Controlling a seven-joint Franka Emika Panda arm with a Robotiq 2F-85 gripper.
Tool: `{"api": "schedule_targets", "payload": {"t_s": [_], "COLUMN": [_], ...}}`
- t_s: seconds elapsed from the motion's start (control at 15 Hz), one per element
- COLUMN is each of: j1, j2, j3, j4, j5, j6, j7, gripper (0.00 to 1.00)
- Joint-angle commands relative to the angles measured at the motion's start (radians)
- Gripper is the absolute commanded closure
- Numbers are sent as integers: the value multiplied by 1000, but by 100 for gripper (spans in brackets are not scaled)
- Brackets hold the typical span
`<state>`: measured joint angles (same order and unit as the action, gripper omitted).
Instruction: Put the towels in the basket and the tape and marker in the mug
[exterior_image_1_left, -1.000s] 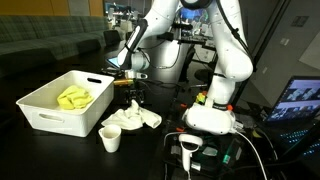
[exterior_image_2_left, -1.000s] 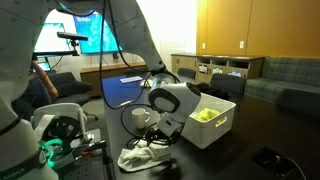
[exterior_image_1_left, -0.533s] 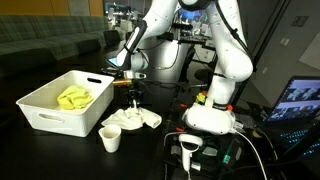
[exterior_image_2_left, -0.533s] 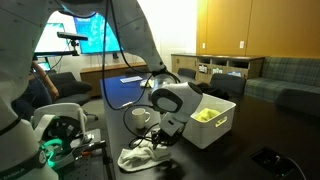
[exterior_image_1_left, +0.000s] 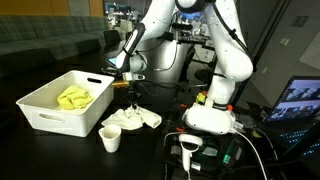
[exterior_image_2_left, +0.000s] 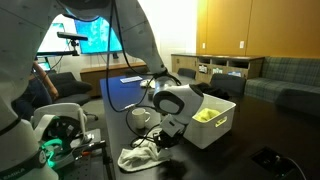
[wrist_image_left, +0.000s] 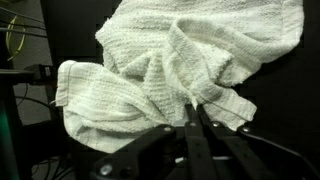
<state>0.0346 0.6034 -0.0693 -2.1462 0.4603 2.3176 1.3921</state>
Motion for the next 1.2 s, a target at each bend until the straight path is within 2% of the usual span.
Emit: {"api": "schedule_targets", "payload": {"t_s": [0.0,0.33,0.47,0.73,1.13], "j1": [22,34,13,-52,-217], "j2": [-17,-89,-112,-149,-139], "j3": [-33,-108,-129,-140,-117], "j4": [-4,-68,-86,-115,-95], "j5": [-42,-97,-110,-73,110], "j6": [6,18,10,7,-15], "j7": [101,299,363,411,355], "gripper": [99,99,99,99,99]}}
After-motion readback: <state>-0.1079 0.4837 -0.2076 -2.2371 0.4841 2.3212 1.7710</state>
